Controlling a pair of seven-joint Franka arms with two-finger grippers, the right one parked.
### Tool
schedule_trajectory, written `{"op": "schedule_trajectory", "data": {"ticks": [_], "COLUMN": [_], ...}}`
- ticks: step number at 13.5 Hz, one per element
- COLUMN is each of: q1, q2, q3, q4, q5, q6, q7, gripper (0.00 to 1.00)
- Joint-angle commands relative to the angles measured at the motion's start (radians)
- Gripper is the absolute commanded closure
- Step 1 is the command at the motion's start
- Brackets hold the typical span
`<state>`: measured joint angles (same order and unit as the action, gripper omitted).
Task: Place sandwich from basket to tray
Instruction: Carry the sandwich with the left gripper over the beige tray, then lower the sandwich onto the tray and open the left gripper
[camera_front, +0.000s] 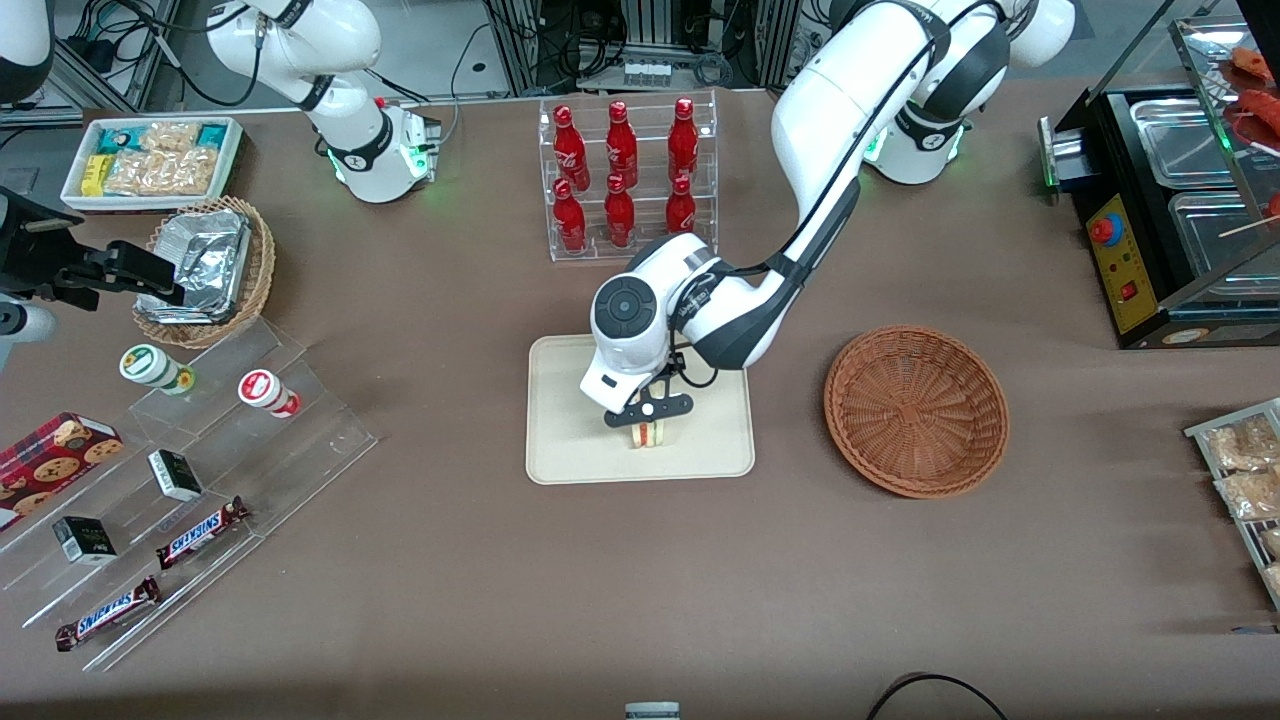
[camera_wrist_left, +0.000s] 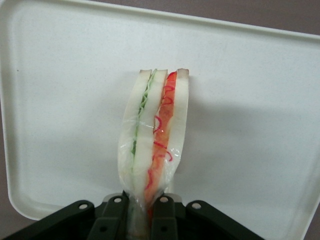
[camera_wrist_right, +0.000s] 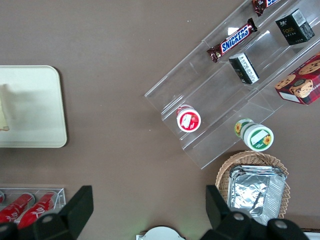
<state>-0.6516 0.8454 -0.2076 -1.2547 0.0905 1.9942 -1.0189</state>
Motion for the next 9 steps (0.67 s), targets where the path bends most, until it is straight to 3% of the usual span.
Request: {"op": "schedule_trajectory", "data": {"ticks": [1, 3, 4, 5, 6, 9], "q1": [-0.033, -0.033, -0.031, -0.031, -0.031, -0.031], "q2": [0.030, 0.037, 0.043, 0.043, 0.043, 0.034], "q3": [0.014, 0.016, 0.016, 0.016, 0.017, 0.014], "q4": [0.035, 0.034, 0.035, 0.034, 0.034, 0.031], "q5": [0.018, 0.018, 0.018, 0.018, 0.018, 0.090], "q6": [0.032, 0.058, 0.064, 0.067, 0.067, 0.069], "q7": [-0.035, -0.056, -0.055, -0.050, -0.044, -0.053], "gripper": [1.00, 0.97, 0.65, 0.57, 0.03, 0.00]}}
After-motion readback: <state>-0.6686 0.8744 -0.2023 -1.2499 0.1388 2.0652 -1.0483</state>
